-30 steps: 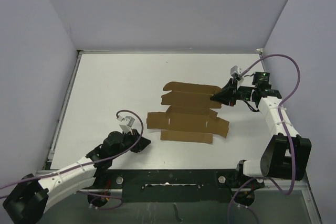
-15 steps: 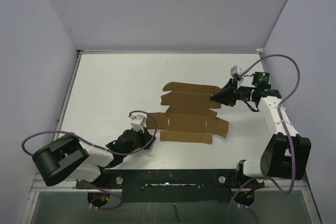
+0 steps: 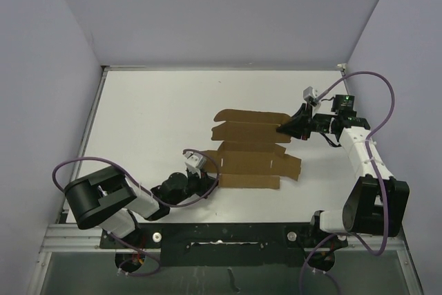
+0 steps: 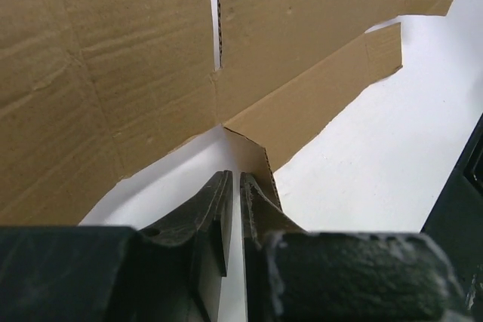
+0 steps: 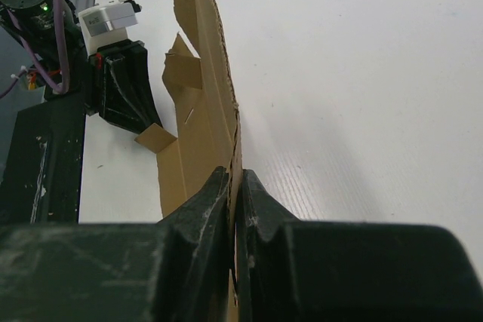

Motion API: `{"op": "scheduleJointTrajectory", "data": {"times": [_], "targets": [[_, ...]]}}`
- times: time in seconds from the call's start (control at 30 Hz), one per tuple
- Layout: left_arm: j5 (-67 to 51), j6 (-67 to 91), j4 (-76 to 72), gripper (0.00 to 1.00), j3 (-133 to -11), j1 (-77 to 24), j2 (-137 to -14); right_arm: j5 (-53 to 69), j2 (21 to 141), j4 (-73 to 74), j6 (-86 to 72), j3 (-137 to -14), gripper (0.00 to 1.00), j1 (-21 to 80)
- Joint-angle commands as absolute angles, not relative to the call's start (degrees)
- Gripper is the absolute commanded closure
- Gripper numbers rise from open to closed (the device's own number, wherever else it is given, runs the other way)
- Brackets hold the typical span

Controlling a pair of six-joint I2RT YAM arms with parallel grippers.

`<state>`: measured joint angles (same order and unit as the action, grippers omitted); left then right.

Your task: Fold the paper box

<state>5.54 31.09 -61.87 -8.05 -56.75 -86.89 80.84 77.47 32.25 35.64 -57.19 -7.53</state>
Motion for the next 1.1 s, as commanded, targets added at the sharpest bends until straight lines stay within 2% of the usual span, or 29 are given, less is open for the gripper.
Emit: {"op": "scheduleJointTrajectory", "data": {"times": [0.0,0.17,0.43,0.63,0.7,1.07], "targets": [[3.42,30.82,-63.48,0.89,-9.08,-57.04,-84.11,83.23,77.65,32.28,36.59,-57.57,1.0,-7.39],[2.61,31.3,-63.88,0.84,-10.55,-57.04,-86.73,83.23,77.78,32.42,36.65,-57.57,1.0,-7.21],[3.35,35.0,-64.29,0.84,-11.48,-57.04,-87.77,83.06,78.02,32.43,36.74,-57.52,1.0,-7.21],[3.38,36.37,-53.01,0.91,-14.73,-57.04,-83.64,82.8,78.31,32.43,36.83,-57.56,1.0,-6.94],[3.38,36.37,-52.83,0.95,-15.14,-57.04,-84.02,82.71,78.39,32.52,36.83,-57.57,1.0,-6.94],[3.77,37.34,-50.56,0.98,-17.84,-57.04,-88.69,82.05,78.79,32.51,36.97,-57.55,1.0,-6.7]]}}
